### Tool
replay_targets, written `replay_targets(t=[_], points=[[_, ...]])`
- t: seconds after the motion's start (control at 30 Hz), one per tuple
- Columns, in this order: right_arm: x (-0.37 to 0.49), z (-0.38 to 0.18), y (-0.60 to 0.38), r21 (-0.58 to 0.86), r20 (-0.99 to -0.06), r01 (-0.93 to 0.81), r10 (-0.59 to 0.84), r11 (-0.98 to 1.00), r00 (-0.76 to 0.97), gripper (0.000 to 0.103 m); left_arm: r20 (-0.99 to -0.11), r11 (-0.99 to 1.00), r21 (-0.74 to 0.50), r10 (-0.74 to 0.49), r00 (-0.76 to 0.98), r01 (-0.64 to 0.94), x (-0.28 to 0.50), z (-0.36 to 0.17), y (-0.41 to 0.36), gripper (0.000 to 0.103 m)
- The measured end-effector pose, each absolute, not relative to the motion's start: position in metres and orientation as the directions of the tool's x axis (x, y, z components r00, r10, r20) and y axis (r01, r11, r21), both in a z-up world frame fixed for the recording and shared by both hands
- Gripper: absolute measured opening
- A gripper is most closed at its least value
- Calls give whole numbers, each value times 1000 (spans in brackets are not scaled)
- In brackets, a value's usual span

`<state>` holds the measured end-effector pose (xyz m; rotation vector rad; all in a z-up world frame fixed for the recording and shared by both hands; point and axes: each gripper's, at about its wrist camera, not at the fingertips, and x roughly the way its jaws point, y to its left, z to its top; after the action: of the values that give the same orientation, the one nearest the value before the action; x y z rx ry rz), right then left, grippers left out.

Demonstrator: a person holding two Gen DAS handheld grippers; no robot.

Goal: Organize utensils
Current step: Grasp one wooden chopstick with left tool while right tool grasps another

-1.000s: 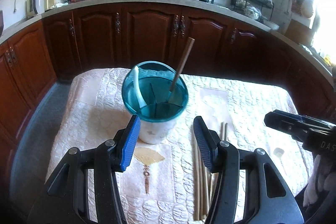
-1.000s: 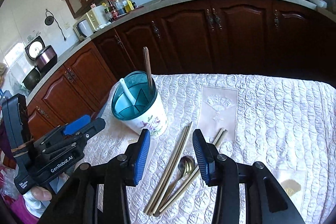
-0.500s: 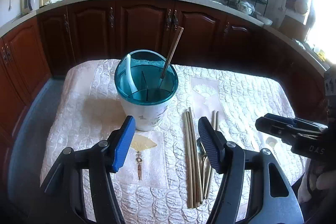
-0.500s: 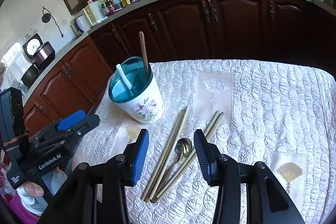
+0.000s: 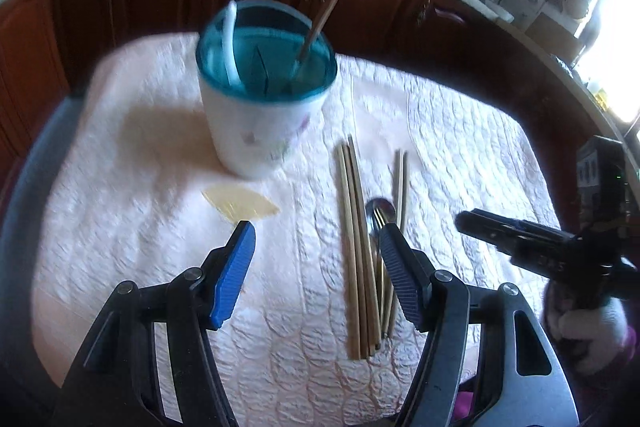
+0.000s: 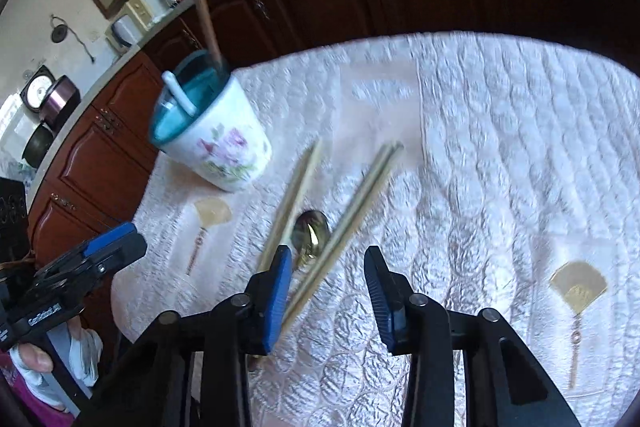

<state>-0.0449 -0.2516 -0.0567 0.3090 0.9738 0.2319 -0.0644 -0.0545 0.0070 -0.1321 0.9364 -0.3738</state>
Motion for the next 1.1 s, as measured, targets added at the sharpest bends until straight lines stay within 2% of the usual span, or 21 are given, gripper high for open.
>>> replay_targets(t=[0.17, 0.47, 0.63, 0.73, 0.8, 0.87, 1.1], points=[[-39, -73, -254, 362, -789, -39, 328, 931, 519, 35, -778, 917, -297, -394, 489, 266, -59, -13, -64, 63], [-31, -80, -256, 378, -793, -33, 342, 925, 503, 35, -827, 913, -284, -388, 407, 294, -29, -49, -99, 35], [-22, -84, -260, 386, -797, -21, 344, 922, 497, 35, -860, 927, -217, -330, 389, 307, -19, -66, -117, 33], [-16, -87, -265, 387, -799, -18, 345, 922, 493, 35, -855, 927, -234, -340, 391, 294, -13, -66, -117, 29], [-9, -89, -265, 386, -801, -18, 345, 922, 490, 35, -852, 927, -238, -343, 396, 290, -8, -65, -116, 11], [-2, -90, -264, 391, -798, -16, 347, 920, 493, 35, -856, 928, -256, -348, 381, 272, -4, -66, -112, 5], [32, -105, -265, 418, -805, 36, 351, 908, 478, 25, -860, 934, -244, -333, 387, 262, -17, -64, -91, 4]])
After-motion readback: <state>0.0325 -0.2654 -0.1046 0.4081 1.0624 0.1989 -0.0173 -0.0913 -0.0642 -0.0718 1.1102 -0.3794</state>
